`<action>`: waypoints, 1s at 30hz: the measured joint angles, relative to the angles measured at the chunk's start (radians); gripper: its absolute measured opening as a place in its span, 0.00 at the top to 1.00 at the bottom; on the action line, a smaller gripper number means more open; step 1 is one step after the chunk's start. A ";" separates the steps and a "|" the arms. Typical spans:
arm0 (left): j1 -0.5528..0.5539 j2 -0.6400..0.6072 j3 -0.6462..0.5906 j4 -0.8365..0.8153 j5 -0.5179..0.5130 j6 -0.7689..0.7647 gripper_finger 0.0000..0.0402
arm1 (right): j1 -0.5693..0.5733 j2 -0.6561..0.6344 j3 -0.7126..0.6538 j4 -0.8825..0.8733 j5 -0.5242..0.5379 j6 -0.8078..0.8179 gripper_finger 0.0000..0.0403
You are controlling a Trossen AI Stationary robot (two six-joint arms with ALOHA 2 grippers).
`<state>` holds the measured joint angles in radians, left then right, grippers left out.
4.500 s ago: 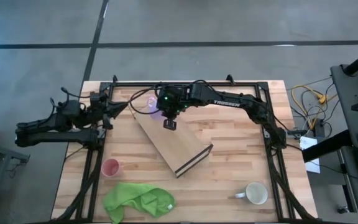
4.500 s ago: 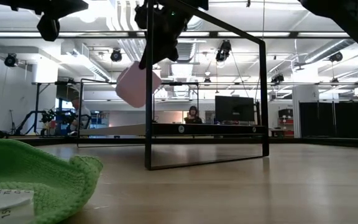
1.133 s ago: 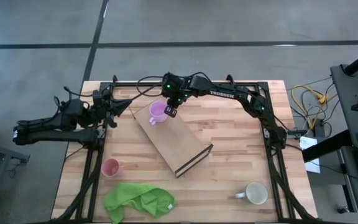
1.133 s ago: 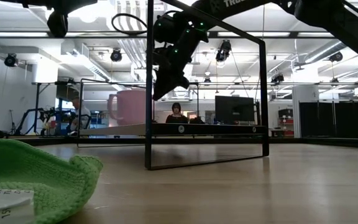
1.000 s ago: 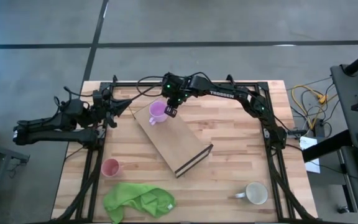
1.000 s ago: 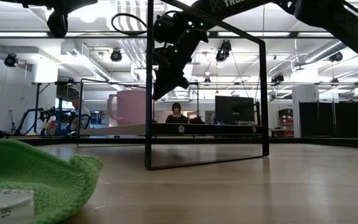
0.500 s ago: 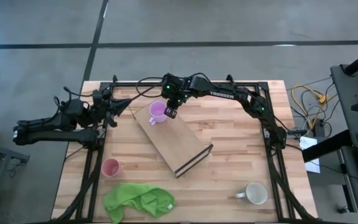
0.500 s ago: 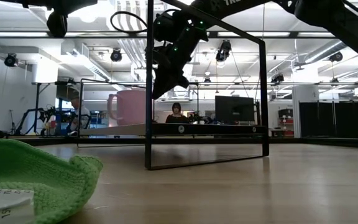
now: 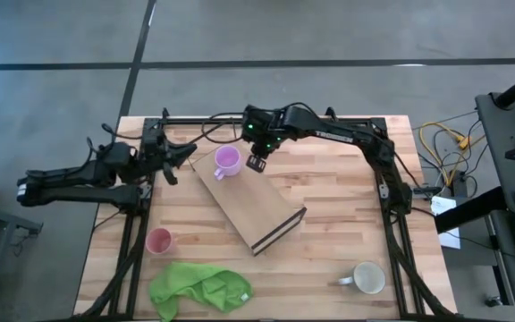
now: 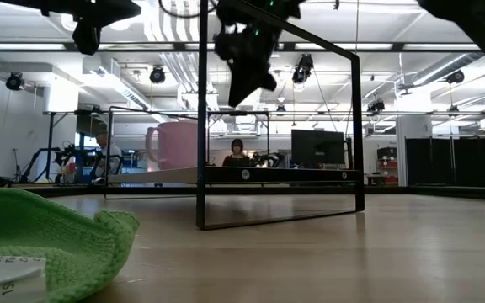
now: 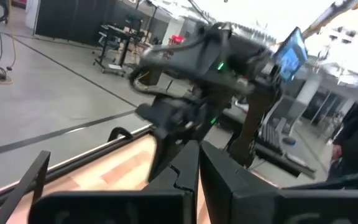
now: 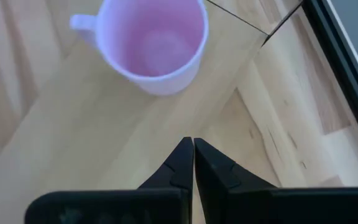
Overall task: Stack small to large cups/mugs on shelf
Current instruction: Put the light pink cup on the shelf
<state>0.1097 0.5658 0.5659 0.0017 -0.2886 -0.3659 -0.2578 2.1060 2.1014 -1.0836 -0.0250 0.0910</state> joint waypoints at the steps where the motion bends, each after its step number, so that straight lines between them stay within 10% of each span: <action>1: 0.000 0.007 0.004 0.000 0.001 0.008 1.00 | 0.007 -0.013 0.000 -0.013 0.000 0.006 0.98; 22: 0.002 0.184 0.064 0.104 0.024 0.036 0.76 | 0.117 -0.215 -0.001 -0.280 0.000 0.090 0.92; 30: -0.002 0.229 0.283 -0.382 0.184 -0.133 0.80 | 0.175 -0.222 -0.002 -0.387 -0.001 0.125 0.85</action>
<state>0.1074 0.7949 0.8484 -0.3804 -0.1043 -0.4993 -0.0829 1.8843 2.0998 -1.4703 -0.0255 0.2164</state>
